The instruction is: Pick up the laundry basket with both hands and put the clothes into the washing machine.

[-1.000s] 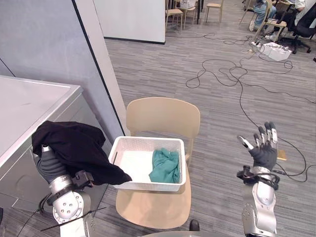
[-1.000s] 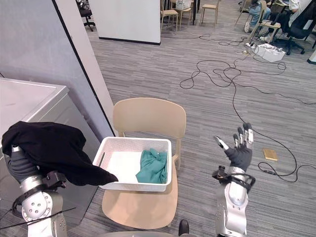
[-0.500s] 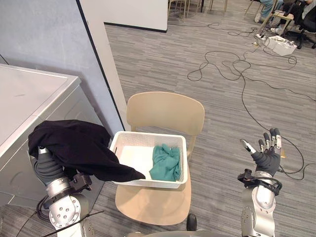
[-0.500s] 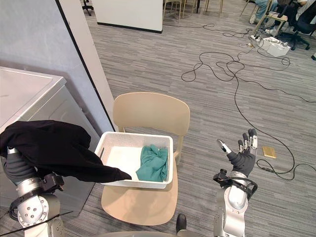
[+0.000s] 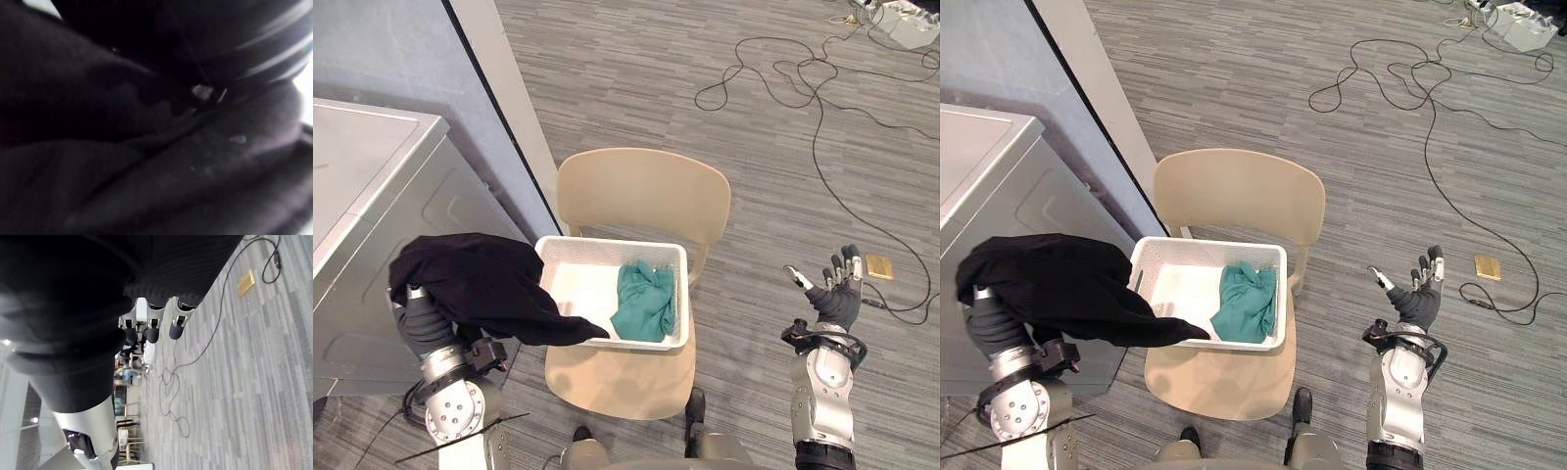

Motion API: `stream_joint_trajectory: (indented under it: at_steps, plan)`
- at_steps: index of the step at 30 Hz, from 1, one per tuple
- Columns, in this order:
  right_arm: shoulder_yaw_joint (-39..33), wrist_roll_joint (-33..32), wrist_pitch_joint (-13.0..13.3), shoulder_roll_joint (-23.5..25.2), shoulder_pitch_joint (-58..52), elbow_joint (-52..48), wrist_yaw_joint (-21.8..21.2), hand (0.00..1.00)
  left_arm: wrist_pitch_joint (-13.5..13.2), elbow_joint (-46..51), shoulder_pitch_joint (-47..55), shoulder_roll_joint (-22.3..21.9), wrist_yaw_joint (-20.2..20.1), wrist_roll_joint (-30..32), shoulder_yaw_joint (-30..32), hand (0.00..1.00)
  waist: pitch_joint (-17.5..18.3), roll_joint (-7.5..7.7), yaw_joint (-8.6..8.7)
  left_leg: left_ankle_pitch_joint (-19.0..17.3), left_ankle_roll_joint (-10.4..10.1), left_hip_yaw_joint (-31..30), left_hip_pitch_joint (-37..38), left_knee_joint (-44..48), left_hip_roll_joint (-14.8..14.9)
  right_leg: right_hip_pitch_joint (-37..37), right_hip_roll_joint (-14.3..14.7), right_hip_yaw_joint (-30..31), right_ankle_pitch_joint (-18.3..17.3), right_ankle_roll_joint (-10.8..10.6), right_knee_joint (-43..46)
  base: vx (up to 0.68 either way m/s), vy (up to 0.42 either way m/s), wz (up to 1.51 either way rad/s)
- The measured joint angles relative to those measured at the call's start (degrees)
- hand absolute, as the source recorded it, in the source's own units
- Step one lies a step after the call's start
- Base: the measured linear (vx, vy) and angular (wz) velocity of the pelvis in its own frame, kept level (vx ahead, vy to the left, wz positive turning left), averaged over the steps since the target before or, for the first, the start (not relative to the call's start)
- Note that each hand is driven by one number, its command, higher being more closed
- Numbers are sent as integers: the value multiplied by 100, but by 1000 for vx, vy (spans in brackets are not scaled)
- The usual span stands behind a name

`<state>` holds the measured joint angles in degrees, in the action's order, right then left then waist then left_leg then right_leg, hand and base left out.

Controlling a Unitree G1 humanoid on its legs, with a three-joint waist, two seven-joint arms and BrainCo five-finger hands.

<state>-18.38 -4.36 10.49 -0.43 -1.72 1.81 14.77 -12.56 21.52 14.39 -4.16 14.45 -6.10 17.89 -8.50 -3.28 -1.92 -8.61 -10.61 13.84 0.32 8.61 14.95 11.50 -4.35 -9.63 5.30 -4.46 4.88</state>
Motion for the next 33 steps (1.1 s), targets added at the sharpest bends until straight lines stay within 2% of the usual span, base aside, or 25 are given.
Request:
stream_joint_trajectory:
  at_steps: [2, 5, 6, 7, 8, 9, 10, 11, 12, 13, 14, 16, 18, 20, 21, 22, 23, 24, 25, 26, 27, 28, 29, 30, 33]
  plan:
    - [4, 48, -30, -4, 25, 9, 5, 0, 22, -127, -138, -6, 46, 0, -38, 100, -201, -1, 42, -20, 27, -9, 127, 261, -42, 14, -105, -92, -10, -10, 416, -26, 34, -20]
    - [21, 59, -44, 2, 13, 7, 25, 0, 23, -175, -264, 9, 68, 17, -264, 100, -247, 3, 90, -258, 331, 58, 168, 610, -329, 221, -428, -128, -60, -2, 995, -84, 126, -24]
    - [44, 61, -93, 35, 15, 13, 28, 0, 31, -192, -435, 39, 68, 29, -369, 100, -317, 114, 119, -337, 488, 84, -9, 1023, -540, 282, -618, -48, -12, -10, 1075, -132, 178, -21]
    - [59, 60, -118, 67, 11, 23, 19, 0, 36, -192, -500, 34, 64, 36, -424, 100, -339, 159, 95, -368, 500, 89, -230, 1267, -612, 214, -701, 35, 100, -139, 859, -196, 212, -29]
    - [73, 48, -161, 126, 92, -40, 20, 0, 11, -136, -578, -18, 61, 116, -482, 100, -379, -14, -7, -694, 696, 155, -265, 1254, -505, 389, -768, 15, -666, -270, 1937, -177, 169, -23]
    - [150, 48, -168, 178, 88, -14, 24, 0, 8, -168, -602, 11, 62, 130, -508, 100, -412, 58, -22, -811, 738, 194, -194, 1387, -559, 526, -931, 23, -1169, -264, 3013, -156, 121, 1]
    - [377, 53, -213, 216, -36, 16, -6, 0, 51, -204, -506, -20, 77, 124, -589, 100, -403, 213, -48, -838, 813, 128, -324, 1811, -671, 455, -1148, 120, -1592, -341, 4277, -95, 9, 44]
    - [556, 56, -213, 231, -97, 16, -37, 0, 77, -203, -351, -8, 78, 121, -625, 100, -383, 249, -57, -870, 869, 10, -379, 2018, -721, 264, -1133, 144, -1678, -424, 4840, -81, -24, 63]
    - [712, 60, -214, 238, -106, 46, -73, 0, 93, -211, -210, 3, 77, 121, -678, 100, -333, 303, -88, -871, 870, -121, -462, 2139, -793, 65, -1051, 263, -1785, -562, 5058, -129, -80, 73]
    - [835, 79, -204, 199, -33, 129, -126, 0, 93, -273, -143, 11, 96, 117, -709, 100, -245, 404, -229, -870, 870, -285, -700, 2277, -885, -246, -873, 531, -2298, -762, 4626, -121, -107, 62]
    - [858, 100, -202, 172, 37, 196, -126, 0, 90, -329, -145, 10, 108, 119, -700, 100, -228, 417, -283, -869, 868, -338, -807, 2312, -903, -350, -824, 560, -2534, -742, 4383, -126, -139, 56]
    - [975, 88, -199, -21, 337, 578, -105, 0, 140, -551, -135, 11, 228, 119, -700, 100, -207, 399, -519, -741, 836, -410, -1129, 2351, -897, -473, -732, 346, -2980, -238, 3715, -126, -132, 17]
    - [1112, 35, -206, -167, 550, 990, -103, 0, 203, -637, -42, 15, 320, 106, -693, 100, -179, 350, -550, -473, 751, -443, -1200, 2093, -834, -611, -586, 147, -3009, -172, 3254, -224, -215, 14]
    - [1171, 34, -206, -277, 586, 1279, -105, 0, 200, -634, 115, 18, 342, -6, -704, 100, -103, 217, -513, -203, 625, -323, -1257, 1908, -557, -865, -309, -164, -2849, 89, 2615, -183, -172, 26]
    - [1158, 33, -208, -299, 603, 1359, -103, 0, 201, -635, 120, 18, 349, -14, -688, 100, -97, 206, -514, -76, 642, -232, -1264, 1866, -484, -940, -230, -250, -2784, 161, 2470, -178, -145, 37]
    - [1099, 34, -216, -369, 603, 1479, -102, 0, 201, -633, 153, 18, 355, -48, -680, 100, -75, 229, -489, 355, 670, -125, -1228, 1560, -445, -1076, -174, -467, -2595, 290, 2163, -182, -139, 44]
    - [1065, 34, -220, -380, 601, 1488, -102, 0, 201, -630, 151, 18, 345, -49, -676, 100, -55, 267, -480, 579, 633, -123, -1210, 1356, -459, -1096, -194, -518, -2534, 371, 2027, -220, -197, 70]
    - [973, 34, -221, -423, 604, 1490, -104, 0, 200, -630, 202, 15, 332, -50, -669, 100, 40, 301, -420, 1016, 480, -238, -1174, 856, -537, -1146, -191, -734, -2394, 467, 1697, -143, -132, 55]
    - [950, 35, -217, -456, 626, 1502, -103, 0, 197, -630, 235, 12, 329, -49, -659, 100, 81, 244, -362, 943, 522, -255, -1226, 906, -482, -1163, -135, -873, -2280, 516, 1548, -171, -136, 60]
    - [912, 35, -219, -513, 654, 1576, -101, 0, 192, -636, 262, 10, 329, -50, -612, 100, 88, 204, -343, 656, 775, -210, -1267, 1555, -341, -1231, -106, -1068, -2175, 631, 1398, -160, -81, 51]
    - [910, 36, -226, -579, 592, 1625, -104, 0, 192, -638, 281, 8, 323, -53, -615, 100, 106, 184, -328, 334, 905, -178, -1178, 2231, -175, -1298, -125, -1266, -2114, 708, 1373, -158, -68, 49]
    - [897, 39, -227, -591, 560, 1635, -105, 0, 191, -638, 290, 7, 313, -52, -621, 100, 119, 169, -304, 240, 942, -168, -1105, 2474, -89, -1333, -140, -1390, -2101, 728, 1360, -173, -37, 77]
    - [810, 50, -228, -620, 468, 1634, -108, 0, 190, -685, 309, 5, 309, -49, -653, 100, 245, 116, -181, 124, 1041, -85, -900, 2913, 167, -1351, -203, -1739, -2099, 732, 1354, -129, 4, 83]
    - [741, 50, -227, -617, 395, 1632, -106, 0, 190, -743, 288, 6, 303, -48, -689, 100, 327, 70, -134, 118, 1052, -43, -803, 2985, 285, -1339, -241, -1894, -2098, 732, 1382, -127, 51, 128]
    - [307, 72, -245, -620, -45, 1605, -90, 0, 194, -980, 229, 7, 289, -41, -922, 100, 545, -76, 139, 220, 958, 115, -474, 2785, 639, -1315, -634, -2866, -2099, 732, 1709, -53, 162, 176]
